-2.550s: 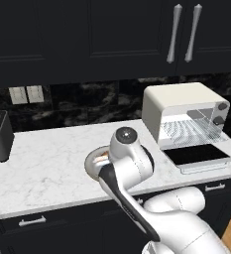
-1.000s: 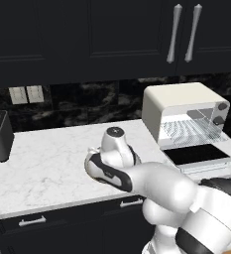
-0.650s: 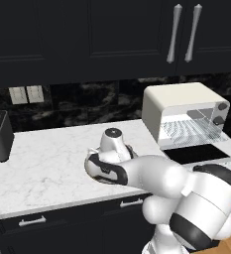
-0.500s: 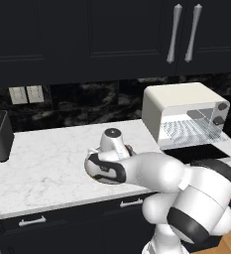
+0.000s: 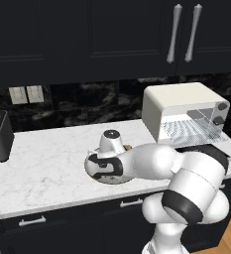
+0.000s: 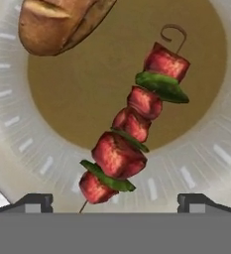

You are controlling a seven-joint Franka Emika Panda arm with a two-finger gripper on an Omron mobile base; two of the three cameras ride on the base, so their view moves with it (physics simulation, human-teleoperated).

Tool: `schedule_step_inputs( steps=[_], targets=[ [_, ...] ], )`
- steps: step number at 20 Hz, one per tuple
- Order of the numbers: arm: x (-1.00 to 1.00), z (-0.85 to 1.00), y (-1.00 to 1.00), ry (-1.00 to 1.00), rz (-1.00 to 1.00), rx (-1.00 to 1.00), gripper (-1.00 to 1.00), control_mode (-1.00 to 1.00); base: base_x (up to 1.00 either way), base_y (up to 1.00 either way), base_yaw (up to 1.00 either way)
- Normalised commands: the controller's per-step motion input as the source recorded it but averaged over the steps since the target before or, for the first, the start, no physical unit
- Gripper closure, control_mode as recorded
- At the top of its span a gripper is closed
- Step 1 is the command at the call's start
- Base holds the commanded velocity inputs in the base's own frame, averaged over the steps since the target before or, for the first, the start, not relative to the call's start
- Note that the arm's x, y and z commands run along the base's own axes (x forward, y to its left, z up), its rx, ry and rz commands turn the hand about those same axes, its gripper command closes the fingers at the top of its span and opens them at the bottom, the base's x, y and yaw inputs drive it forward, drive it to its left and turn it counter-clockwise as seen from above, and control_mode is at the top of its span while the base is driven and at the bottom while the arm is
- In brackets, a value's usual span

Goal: Pick up the kebab skewer and baguette bread, and place them inside the toaster oven. Close the toaster oven door and start by setting the timer.

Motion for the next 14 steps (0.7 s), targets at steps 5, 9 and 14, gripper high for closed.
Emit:
schedule_step_inputs(
  steps=[5, 9, 14],
  targets=[
    [0.14, -0.12, 0.00, 0.03, 0.00, 0.00, -1.00, -1.00, 0.00, 0.00, 0.00],
    [0.17, -0.13, 0.00, 0.05, 0.00, 0.00, -1.00, -1.00, 0.00, 0.00, 0.00],
    [0.09, -0.16, 0.01, 0.04, 0.00, 0.00, -1.00, -1.00, 0.00, 0.00, 0.00]
  ],
)
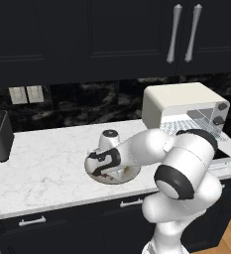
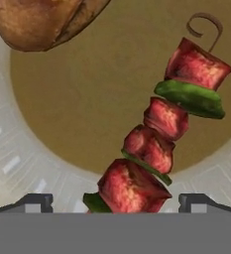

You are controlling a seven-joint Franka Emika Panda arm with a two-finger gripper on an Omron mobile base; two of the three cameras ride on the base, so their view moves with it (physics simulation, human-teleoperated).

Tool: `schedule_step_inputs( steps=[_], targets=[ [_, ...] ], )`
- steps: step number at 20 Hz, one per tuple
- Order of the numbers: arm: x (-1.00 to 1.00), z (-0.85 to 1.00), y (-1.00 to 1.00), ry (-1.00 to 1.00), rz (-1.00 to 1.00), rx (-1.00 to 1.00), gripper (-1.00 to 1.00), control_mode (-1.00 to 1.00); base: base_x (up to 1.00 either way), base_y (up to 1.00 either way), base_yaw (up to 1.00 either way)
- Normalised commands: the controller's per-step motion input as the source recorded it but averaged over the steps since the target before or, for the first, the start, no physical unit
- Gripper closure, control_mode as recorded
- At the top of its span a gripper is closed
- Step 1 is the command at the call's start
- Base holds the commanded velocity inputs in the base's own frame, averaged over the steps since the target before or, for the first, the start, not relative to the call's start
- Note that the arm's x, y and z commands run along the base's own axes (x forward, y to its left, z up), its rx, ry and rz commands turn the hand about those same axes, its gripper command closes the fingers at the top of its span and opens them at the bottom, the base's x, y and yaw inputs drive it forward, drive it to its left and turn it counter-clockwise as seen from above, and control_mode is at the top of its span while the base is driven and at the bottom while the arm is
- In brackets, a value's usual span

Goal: Pick up the kebab skewer and baguette bread, and place them inside the toaster oven. Close the toaster oven door and start by setting the timer.

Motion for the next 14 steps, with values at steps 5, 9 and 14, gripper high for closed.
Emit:
schedule_step_inputs(
  steps=[5, 9, 14],
  targets=[
    [0.05, -0.09, 0.13, 0.00, 0.00, 0.00, 1.00, -1.00, 0.00, 0.00, 0.00],
    [-0.16, -0.16, -0.01, 0.01, 0.00, 0.00, 1.00, -1.00, 0.00, 0.00, 0.00],
    [-0.27, 0.02, -0.12, 0.00, 0.00, 0.00, 1.00, -1.00, 0.00, 0.00, 0.00]
  ],
)
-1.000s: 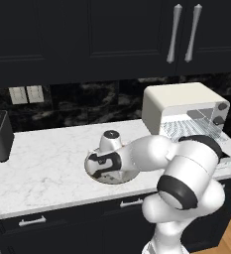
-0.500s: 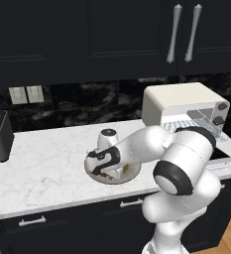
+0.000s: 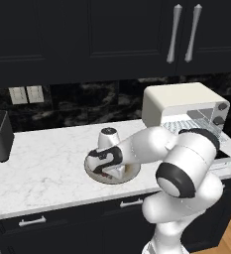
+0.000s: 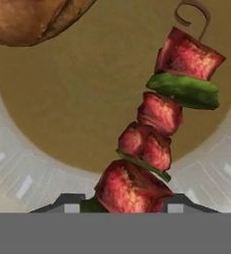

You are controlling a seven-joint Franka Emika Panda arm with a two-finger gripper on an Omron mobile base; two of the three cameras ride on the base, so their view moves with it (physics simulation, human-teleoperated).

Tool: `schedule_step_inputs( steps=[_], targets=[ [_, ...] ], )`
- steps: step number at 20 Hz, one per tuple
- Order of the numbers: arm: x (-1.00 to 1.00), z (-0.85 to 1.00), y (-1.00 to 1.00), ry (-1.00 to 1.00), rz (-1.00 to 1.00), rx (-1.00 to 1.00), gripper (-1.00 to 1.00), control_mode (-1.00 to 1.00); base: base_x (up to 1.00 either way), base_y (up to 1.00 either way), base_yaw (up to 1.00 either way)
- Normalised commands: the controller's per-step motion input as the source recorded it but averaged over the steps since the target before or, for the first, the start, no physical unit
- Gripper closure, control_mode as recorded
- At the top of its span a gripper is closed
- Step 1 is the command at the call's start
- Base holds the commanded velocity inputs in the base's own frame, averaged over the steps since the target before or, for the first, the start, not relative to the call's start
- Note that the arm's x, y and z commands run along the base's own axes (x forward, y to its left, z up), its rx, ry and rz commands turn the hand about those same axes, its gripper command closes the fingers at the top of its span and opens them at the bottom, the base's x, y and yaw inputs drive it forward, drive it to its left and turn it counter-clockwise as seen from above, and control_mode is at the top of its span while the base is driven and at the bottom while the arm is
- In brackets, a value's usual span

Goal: Pick up the kebab skewer and baguette bread, and place them inside the toaster oven. Close the toaster oven door and start by setting the timer.

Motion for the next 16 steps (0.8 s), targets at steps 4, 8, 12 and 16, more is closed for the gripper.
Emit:
schedule_step_inputs(
  steps=[4, 8, 12, 16],
  targets=[
    [-0.50, 0.58, -0.26, -0.02, 0.00, 0.00, 1.00, -1.00, 0.00, 0.00, 0.00],
    [-0.51, 0.66, -0.43, 0.00, 0.00, 0.00, 1.00, -1.00, 0.00, 0.00, 0.00],
    [-0.37, 0.56, -0.45, 0.00, 0.00, 0.00, 1.00, -1.00, 0.00, 0.00, 0.00],
    [-0.28, 0.47, -0.57, 0.00, 0.00, 0.00, 1.00, -1.00, 0.00, 0.00, 0.00]
  ],
)
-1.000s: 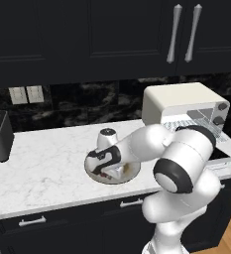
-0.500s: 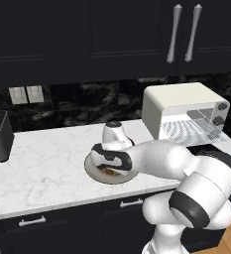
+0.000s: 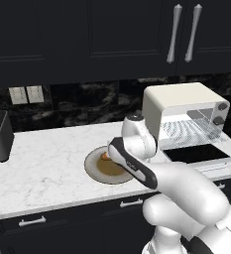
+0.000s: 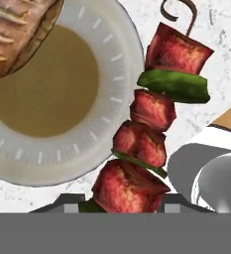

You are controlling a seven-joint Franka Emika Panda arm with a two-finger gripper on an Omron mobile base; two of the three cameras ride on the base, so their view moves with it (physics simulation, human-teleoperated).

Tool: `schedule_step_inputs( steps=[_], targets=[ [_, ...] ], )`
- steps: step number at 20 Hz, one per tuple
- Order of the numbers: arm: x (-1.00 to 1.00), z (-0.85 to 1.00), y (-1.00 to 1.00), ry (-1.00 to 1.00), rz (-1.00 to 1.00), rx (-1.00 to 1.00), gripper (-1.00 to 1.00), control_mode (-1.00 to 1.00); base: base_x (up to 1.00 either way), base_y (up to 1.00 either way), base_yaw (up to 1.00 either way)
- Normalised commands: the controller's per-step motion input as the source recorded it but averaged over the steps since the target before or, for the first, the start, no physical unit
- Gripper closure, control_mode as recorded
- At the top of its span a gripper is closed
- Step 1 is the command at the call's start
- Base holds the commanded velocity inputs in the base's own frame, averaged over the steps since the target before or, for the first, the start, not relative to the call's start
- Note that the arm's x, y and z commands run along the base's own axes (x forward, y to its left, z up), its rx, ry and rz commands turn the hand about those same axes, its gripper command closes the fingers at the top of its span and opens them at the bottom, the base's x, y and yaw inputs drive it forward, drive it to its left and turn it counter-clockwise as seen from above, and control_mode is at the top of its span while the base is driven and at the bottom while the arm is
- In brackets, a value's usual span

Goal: Pick up the kebab skewer and baguette bread, and place them inside the toaster oven. Close the toaster oven door and start by setting the timer.

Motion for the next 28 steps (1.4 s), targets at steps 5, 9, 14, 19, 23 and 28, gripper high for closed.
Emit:
schedule_step_inputs(
  steps=[5, 9, 14, 19, 23, 28],
  targets=[
    [-0.15, 0.36, -0.68, 0.00, 0.03, -0.02, 1.00, -1.00, 0.00, 0.00, 0.00],
    [-0.01, 0.36, -0.68, 0.08, 0.00, -0.07, 1.00, -1.00, 0.00, 0.00, 0.00],
    [-0.08, 0.22, -0.70, 0.01, 0.08, -0.16, 1.00, -1.00, 0.00, 0.00, 0.00],
    [-0.01, 0.09, -0.70, 0.00, 0.22, -0.21, 1.00, -1.00, 0.00, 0.00, 0.00],
    [0.10, 0.20, -0.63, 0.11, 0.17, -0.09, 1.00, -1.00, 0.00, 0.00, 0.00],
    [0.02, 0.29, -0.61, 0.02, 0.09, 0.01, 1.00, -1.00, 0.00, 0.00, 0.00]
  ],
)
